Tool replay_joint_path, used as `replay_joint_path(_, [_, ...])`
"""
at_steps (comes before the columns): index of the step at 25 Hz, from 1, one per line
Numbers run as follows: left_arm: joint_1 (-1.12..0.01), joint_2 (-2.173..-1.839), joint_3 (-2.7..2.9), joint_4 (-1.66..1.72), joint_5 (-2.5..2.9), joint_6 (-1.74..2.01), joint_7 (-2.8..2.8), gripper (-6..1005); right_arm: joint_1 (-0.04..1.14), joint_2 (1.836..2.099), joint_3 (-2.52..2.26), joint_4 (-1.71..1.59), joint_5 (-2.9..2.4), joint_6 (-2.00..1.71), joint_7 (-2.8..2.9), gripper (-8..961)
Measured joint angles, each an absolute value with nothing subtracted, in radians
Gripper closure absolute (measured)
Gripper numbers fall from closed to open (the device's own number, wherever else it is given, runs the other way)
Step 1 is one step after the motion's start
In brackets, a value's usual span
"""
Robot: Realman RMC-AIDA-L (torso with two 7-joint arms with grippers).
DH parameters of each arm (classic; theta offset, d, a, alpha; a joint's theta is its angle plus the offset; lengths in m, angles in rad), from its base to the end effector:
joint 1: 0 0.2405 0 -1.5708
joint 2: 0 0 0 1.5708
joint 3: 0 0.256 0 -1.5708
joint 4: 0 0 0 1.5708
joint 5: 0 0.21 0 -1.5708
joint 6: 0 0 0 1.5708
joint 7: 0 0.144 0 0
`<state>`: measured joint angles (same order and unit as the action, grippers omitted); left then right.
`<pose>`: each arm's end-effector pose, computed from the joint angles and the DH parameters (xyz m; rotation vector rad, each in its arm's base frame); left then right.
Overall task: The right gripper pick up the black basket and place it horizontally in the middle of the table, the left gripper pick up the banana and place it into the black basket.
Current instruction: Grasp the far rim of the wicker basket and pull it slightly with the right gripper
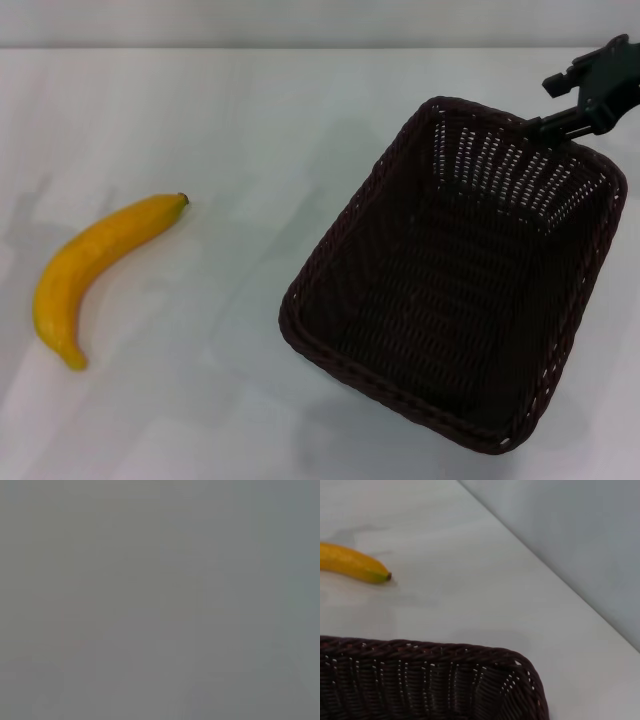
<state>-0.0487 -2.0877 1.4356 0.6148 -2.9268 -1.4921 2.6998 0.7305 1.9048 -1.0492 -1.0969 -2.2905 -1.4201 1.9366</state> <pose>-0.2983 0.2590 0.0666 -1.4945 -0.1854 -1.1155 0.1804 0.4233 0.0837 -2.6633 0.3854 -0.0922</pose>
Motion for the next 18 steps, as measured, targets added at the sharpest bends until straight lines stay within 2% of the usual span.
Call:
replay_joint_path(8, [-0.042,-2.088,1.445,0.605,-2.927,-1.493,2.700,129,0.757,1.919,-1.074,-1.060,-2.313,-1.396,1.934,374])
replay_joint_path(18, [-0.038,-2.088,1.445,0.578,-2.927,-1.517,2.700,129,0.768,1.956,-1.098,-1.014,-2.361,-1.364,1.933,379])
